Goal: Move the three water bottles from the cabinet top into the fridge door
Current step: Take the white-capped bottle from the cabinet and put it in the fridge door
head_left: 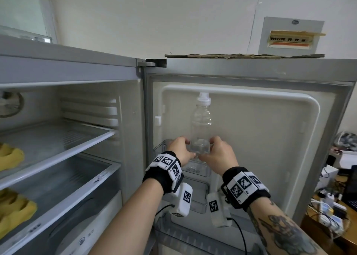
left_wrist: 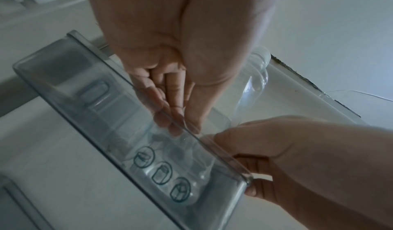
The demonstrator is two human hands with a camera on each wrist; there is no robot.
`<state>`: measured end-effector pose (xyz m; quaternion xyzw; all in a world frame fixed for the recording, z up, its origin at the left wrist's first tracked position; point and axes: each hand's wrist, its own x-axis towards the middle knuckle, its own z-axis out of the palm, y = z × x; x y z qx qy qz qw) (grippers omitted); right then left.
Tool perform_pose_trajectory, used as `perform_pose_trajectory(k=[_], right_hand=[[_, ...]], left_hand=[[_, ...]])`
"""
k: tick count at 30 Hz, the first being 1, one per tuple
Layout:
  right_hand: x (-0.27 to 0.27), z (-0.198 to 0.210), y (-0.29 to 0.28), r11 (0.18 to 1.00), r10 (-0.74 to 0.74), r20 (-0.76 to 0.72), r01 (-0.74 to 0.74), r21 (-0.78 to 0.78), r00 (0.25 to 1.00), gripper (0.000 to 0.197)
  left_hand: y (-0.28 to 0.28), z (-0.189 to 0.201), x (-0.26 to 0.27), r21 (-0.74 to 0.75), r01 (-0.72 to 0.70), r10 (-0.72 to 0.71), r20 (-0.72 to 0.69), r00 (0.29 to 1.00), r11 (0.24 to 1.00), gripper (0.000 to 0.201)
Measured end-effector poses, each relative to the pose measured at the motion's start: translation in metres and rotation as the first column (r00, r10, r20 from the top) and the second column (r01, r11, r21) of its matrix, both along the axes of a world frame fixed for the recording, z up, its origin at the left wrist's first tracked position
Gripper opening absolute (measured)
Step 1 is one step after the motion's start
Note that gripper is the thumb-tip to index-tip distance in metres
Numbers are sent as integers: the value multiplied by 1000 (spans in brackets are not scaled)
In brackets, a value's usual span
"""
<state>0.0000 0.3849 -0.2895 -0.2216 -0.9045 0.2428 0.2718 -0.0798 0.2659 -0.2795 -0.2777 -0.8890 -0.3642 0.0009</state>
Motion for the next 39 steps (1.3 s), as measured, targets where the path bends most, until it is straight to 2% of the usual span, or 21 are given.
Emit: perform_pose_trajectory(k=[12,14,17,20,24,32,39], right_hand=[[8,2,-3,999,16,-18,-16,-50,1000,59],[14,6,-5,997,13,-62,-18,-77,998,62],[21,21,-15,993,13,-176,-34,-114,984,52],[26,41,-31,987,33,-306,-78,-138,951,38],[27,66,-57,981,76,-450,-148,-126,890,29],[-9,117,-141,906,348,-481,-422,-49,804,28],[-34,177,-218,761,536,-546,-649,-17,644,33]], left_hand=[[-1,-1,-2,5,12,-12,26,1000,1000,55],[-4,2,-1,-4,9,-9,15,1000,1000,56],[-16,15,4,4,-4,4,-22,1000,1000,51],[-36,38,8,124,-33,38,-40,998,992,45],[-71,73,17,295,-77,106,-83,991,952,32],[-151,141,42,413,-148,263,-238,935,899,28],[-232,206,69,468,-265,458,-366,810,843,32]])
